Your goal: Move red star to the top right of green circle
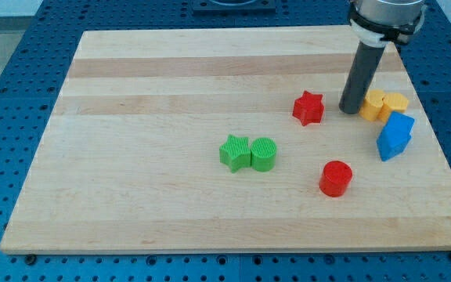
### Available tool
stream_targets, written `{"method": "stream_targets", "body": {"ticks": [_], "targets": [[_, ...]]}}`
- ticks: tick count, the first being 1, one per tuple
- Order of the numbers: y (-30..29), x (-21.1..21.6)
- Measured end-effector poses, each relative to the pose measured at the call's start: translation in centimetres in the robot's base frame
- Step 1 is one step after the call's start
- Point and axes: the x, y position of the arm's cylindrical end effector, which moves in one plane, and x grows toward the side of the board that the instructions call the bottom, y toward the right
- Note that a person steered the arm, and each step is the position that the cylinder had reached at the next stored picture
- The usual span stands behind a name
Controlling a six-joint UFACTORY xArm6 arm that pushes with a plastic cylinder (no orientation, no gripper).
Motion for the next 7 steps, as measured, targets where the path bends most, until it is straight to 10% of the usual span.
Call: {"method": "stream_targets", "body": {"ticks": [7], "targets": [[-6.5,-3.6]]}}
